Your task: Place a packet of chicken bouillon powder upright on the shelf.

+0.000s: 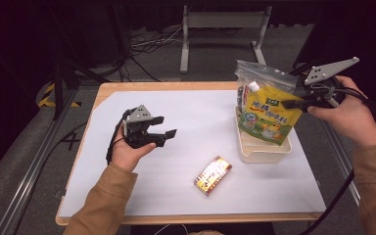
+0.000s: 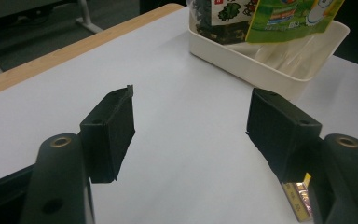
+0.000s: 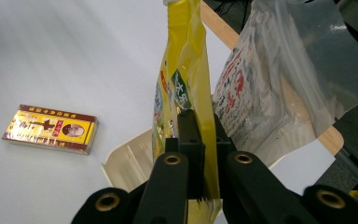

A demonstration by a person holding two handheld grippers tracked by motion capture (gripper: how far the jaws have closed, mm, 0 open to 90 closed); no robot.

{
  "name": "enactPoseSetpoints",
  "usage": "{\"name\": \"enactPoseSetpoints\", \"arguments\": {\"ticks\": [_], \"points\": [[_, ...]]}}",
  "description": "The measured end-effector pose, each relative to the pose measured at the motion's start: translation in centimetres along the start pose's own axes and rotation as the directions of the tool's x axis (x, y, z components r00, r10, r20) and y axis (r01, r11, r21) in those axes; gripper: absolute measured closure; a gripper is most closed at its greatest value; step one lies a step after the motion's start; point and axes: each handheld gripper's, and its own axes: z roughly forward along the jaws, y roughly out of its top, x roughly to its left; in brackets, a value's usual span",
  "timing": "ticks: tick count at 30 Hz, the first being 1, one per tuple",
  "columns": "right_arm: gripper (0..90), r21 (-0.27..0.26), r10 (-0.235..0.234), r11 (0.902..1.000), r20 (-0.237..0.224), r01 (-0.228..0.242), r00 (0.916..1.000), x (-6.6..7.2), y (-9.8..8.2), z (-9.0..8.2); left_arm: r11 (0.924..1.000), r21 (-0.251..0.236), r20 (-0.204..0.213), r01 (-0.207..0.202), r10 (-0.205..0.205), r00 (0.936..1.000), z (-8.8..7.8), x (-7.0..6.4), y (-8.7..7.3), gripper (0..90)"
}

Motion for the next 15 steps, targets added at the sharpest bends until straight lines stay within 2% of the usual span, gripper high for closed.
{"name": "enactPoseSetpoints", "arguments": {"ticks": [7, 15], "points": [[89.4, 0.019, -0.014, 0.9997, -0.008, 0.015, 0.9999, 0.04, -0.26, 0.12, 1.0000, 0.002, 0.004, 0.002, -0.002, 1.0000, 0.11, -0.06, -0.01, 32.8], [89.5, 0.017, -0.036, 0.9992, -0.014, 0.036, 0.9993, -0.11, -0.44, -0.02, 1.0000, 0.006, 0.007, 0.004, -0.004, 1.0000, 0.13, -0.04, -0.03, 32.8]]}}
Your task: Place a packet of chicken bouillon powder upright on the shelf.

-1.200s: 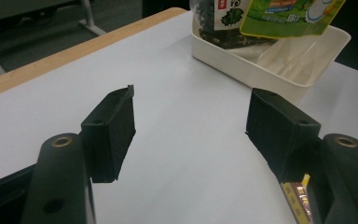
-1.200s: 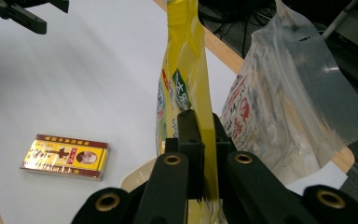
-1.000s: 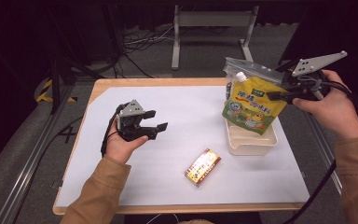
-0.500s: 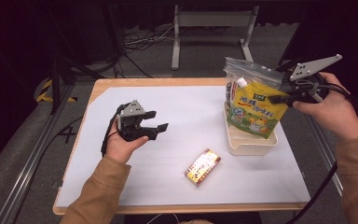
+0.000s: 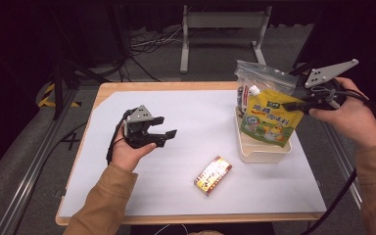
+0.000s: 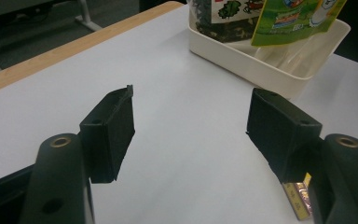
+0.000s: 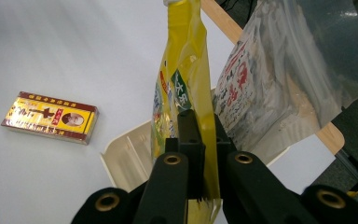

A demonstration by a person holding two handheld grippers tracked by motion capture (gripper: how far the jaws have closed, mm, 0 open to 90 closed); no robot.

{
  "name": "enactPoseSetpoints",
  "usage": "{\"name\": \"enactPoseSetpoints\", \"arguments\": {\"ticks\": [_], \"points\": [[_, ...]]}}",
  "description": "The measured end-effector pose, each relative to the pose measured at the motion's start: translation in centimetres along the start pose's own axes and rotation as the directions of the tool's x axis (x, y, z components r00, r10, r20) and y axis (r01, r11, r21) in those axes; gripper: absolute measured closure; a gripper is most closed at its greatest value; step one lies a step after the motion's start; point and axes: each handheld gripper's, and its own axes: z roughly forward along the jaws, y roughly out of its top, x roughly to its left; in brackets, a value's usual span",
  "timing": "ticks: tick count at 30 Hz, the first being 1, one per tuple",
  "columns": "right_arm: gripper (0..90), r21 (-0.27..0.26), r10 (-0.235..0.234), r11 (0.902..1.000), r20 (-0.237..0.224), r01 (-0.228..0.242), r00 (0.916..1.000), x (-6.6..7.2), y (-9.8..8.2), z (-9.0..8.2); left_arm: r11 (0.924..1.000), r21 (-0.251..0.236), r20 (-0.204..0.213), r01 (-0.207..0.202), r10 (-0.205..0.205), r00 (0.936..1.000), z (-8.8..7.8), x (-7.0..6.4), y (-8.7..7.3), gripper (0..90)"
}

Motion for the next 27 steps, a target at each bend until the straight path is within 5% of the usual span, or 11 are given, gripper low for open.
{"name": "enactPoseSetpoints", "arguments": {"ticks": [14, 27], "points": [[89.4, -0.003, -0.057, 0.9984, -0.024, 0.057, 0.9981, 0.43, 0.00, -0.15, 1.0000, 0.007, -0.005, -0.004, 0.004, 1.0000, 0.18, 0.04, -0.08, 32.8], [89.4, 0.015, -0.064, 0.9978, -0.004, 0.064, 0.9980, 0.23, -0.29, 0.46, 0.9999, 0.015, 0.004, 0.007, -0.007, 1.0000, 0.33, -0.01, -0.15, 32.8]]}}
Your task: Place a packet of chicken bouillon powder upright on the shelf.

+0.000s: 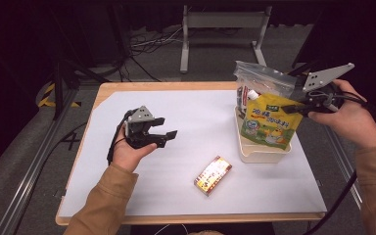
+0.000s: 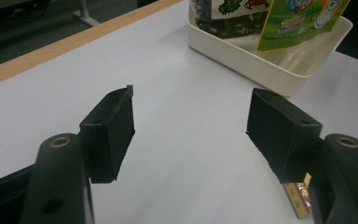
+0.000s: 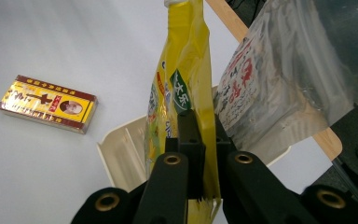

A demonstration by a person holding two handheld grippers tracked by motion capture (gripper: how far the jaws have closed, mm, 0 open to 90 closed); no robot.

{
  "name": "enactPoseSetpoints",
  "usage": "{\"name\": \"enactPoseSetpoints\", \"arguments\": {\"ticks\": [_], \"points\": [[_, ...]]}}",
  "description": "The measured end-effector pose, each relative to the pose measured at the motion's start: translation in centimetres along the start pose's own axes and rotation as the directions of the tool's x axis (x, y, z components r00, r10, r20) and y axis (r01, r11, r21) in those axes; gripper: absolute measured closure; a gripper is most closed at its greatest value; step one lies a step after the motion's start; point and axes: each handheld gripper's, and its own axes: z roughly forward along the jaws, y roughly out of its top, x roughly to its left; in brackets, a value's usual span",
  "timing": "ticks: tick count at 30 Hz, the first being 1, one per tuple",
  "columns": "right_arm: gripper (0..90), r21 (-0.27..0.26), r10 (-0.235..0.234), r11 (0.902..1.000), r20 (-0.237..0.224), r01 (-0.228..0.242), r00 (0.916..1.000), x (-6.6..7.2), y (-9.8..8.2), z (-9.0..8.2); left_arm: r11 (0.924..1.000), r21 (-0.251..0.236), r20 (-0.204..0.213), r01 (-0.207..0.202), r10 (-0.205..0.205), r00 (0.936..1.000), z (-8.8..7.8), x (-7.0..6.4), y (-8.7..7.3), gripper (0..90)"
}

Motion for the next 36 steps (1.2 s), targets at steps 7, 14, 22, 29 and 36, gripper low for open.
{"name": "enactPoseSetpoints", "arguments": {"ticks": [7, 14, 22, 29, 36], "points": [[89.4, 0.008, -0.011, 0.9999, 0.020, 0.011, 0.9997, 0.0, 0.1, 0.0, 1.0000, 0.003, -0.002, -0.004, 0.004, 1.0000, 0.0, 0.0, 0.0, 32.7], [89.4, 0.010, -0.028, 0.9996, 0.032, 0.027, 0.9991, -0.2, 0.3, 0.1, 1.0000, 0.005, -0.004, -0.008, 0.008, 1.0000, 0.0, 0.1, 0.0, 32.7], [89.3, 0.014, -0.054, 0.9985, 0.031, 0.053, 0.9981, -0.1, 0.4, 0.4, 1.0000, 0.005, 0.002, 0.003, -0.003, 1.0000, 0.1, 0.0, -0.1, 32.7], [89.3, 0.017, -0.073, 0.9972, 0.031, 0.073, 0.9968, -0.1, 0.2, 1.1, 1.0000, 0.005, 0.002, 0.004, -0.004, 1.0000, 0.1, 0.1, -0.1, 32.7], [89.2, 0.033, -0.049, 0.9983, 0.015, 0.048, 0.9987, -0.2, -0.5, 2.4, 0.9999, 0.010, 0.001, 0.005, -0.005, 1.0000, 0.1, 0.1, -0.2, 32.7]]}}
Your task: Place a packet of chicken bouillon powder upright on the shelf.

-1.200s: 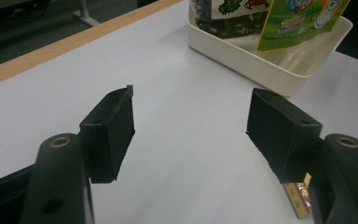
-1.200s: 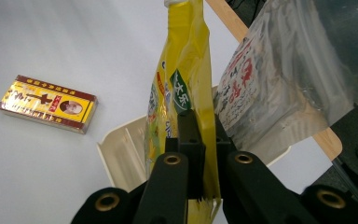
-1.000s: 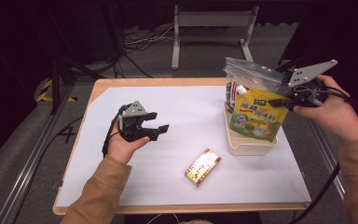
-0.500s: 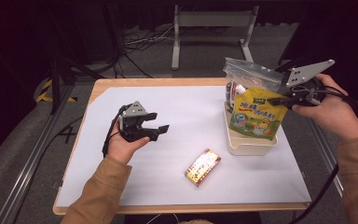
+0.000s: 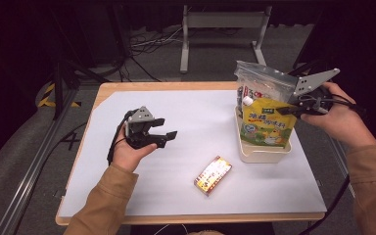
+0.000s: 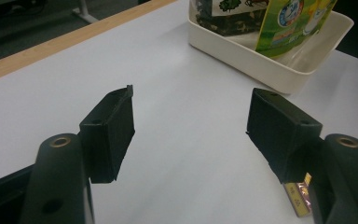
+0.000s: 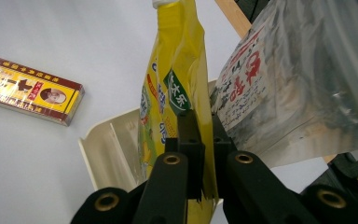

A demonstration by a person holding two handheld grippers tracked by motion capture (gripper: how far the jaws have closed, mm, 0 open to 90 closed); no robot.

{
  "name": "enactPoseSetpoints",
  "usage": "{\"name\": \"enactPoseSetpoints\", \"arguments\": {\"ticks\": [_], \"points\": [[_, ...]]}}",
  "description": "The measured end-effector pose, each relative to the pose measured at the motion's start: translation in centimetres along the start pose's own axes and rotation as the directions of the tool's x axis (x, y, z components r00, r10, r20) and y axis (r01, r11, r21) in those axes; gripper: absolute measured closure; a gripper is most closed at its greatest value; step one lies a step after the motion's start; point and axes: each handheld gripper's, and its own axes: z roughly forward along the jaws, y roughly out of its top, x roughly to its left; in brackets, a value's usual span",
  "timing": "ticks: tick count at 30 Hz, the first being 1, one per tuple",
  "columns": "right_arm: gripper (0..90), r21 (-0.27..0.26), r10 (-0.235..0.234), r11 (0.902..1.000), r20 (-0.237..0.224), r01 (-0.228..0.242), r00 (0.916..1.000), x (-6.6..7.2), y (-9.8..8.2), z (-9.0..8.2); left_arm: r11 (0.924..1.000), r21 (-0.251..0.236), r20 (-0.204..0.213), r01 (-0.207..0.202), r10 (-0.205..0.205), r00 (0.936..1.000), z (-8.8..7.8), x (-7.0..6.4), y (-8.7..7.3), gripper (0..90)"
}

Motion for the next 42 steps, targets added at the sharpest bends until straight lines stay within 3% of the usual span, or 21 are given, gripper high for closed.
{"name": "enactPoseSetpoints", "arguments": {"ticks": [12, 17, 31, 38, 42], "points": [[89.0, -0.003, 0.087, 0.9962, -0.021, -0.087, 0.9960, -0.5, -1.6, 1.2, 1.0000, 0.000, 0.001, 0.001, -0.001, 1.0000, 0.1, -0.1, 0.0, 32.7], [88.9, 0.022, 0.095, 0.9953, -0.027, -0.094, 0.9951, -0.4, -1.8, 1.9, 1.0000, 0.000, -0.001, 0.001, -0.001, 1.0000, 0.1, -0.1, 0.0, 32.6], [88.3, 0.022, 0.122, 0.9924, -0.034, -0.121, 0.9919, -0.5, -2.1, 2.0, 1.0000, 0.009, 0.005, -0.002, 0.002, 1.0000, 0.2, -0.2, 0.0, 32.5], [80.8, 0.013, 0.146, 0.9892, -0.025, -0.146, 0.9889, -0.6, -2.2, 1.9, 0.9999, 0.016, 0.009, -0.002, 0.002, 1.0000, 0.5, -0.3, -0.1, 32.2], [69.4, -0.018, 0.160, 0.9869, -0.014, -0.160, 0.9870, -0.6, -2.2, 1.8, 0.9998, 0.017, 0.009, -0.006, 0.006, 0.9999, 0.5, -0.2, -0.1, 32.2]]}}
